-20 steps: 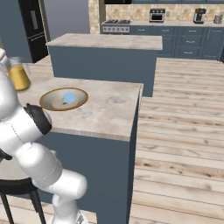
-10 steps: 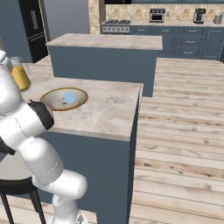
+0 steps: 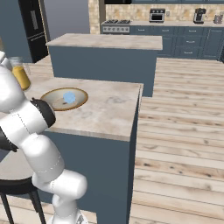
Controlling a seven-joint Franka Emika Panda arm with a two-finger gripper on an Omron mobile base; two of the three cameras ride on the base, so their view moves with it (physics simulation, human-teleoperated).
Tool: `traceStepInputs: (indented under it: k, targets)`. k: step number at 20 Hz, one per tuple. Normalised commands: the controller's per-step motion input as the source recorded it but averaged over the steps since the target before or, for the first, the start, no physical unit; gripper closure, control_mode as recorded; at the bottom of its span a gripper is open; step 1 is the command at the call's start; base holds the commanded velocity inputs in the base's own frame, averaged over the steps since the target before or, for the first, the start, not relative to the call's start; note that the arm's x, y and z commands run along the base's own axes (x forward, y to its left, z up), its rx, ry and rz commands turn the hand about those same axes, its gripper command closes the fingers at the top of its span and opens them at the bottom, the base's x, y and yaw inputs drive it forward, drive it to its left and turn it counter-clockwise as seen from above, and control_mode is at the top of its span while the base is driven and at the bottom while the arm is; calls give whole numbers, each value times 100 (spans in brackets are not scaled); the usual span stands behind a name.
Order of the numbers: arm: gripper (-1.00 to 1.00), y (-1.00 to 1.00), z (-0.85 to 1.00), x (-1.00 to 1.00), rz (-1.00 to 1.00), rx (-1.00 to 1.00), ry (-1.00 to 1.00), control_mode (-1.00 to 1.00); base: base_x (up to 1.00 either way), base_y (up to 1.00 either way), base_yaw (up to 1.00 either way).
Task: There are two ice cubes in the ice bowl. Place both ice cubes in the glass cup.
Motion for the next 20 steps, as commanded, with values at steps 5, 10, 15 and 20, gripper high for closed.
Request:
traceStepInputs:
  k: [5, 10, 15, 20]
  targets:
    - [-100, 0, -9, 0, 0, 0, 0, -100, 0, 0, 0]
    - [-100, 0, -14, 12, 0, 0, -1, -100, 0, 0, 0]
    - [-100, 0, -1, 36, 0, 0, 0, -100, 0, 0, 0]
    - [-100, -21, 46, 4, -1, 2, -7, -100, 0, 0, 0]
